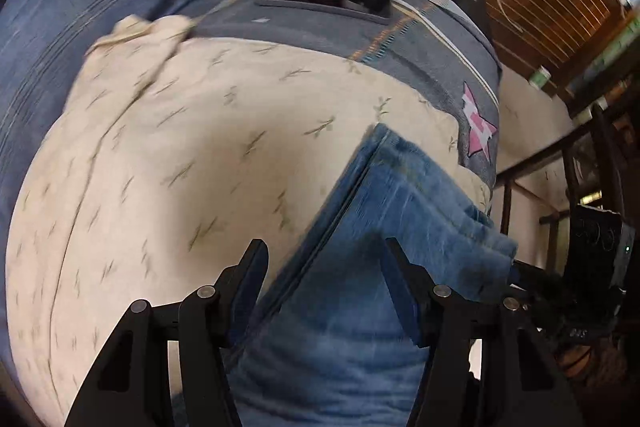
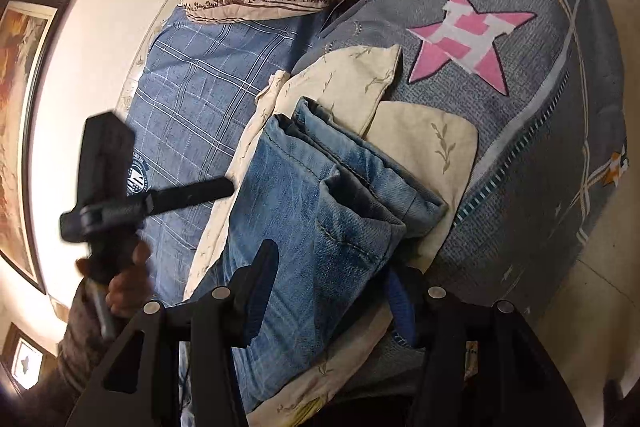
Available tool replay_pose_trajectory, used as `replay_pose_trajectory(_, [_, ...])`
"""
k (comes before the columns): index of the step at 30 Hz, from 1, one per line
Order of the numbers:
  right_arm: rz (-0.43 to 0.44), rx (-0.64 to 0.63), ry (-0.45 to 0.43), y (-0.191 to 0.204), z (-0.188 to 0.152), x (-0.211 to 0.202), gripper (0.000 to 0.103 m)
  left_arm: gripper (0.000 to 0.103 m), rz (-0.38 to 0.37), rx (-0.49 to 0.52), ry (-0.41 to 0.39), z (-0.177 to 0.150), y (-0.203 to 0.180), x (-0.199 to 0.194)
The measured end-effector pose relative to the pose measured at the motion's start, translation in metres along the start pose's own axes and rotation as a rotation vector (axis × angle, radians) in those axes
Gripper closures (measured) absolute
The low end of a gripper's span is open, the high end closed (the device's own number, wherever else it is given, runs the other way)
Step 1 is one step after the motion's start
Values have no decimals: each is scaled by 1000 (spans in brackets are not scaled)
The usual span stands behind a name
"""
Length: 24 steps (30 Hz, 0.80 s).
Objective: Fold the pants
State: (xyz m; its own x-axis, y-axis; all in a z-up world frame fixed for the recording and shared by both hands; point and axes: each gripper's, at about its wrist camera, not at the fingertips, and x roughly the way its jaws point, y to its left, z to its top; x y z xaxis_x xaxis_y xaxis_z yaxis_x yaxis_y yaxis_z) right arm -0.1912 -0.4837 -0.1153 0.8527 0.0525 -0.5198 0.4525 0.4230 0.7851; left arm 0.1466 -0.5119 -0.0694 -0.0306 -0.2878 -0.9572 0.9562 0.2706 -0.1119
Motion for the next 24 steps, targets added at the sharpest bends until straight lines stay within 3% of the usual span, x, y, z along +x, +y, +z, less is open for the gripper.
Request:
replay_pose_trajectory(6, [-28, -6, -26, 1, 0, -3, 49, 44, 77, 130, 42, 37, -11, 52])
replay_pose_trajectory(12, [-77, -76, -41, 13, -3, 0, 49, 27, 67, 118, 8, 44, -15, 72])
replay_pose_trajectory(17, [-63, -91, -59, 15, -3, -3, 50, 29, -10, 187, 10, 29, -36, 70])
replay_pose_trajectory(20, [-109, -116, -89, 17, -2, -9, 51, 30, 36, 262, 16, 22, -49, 72])
replay_pose_trajectory(24, [-173, -156, -104, 19, 0, -6, 49, 36, 34, 229, 3, 28, -44, 70])
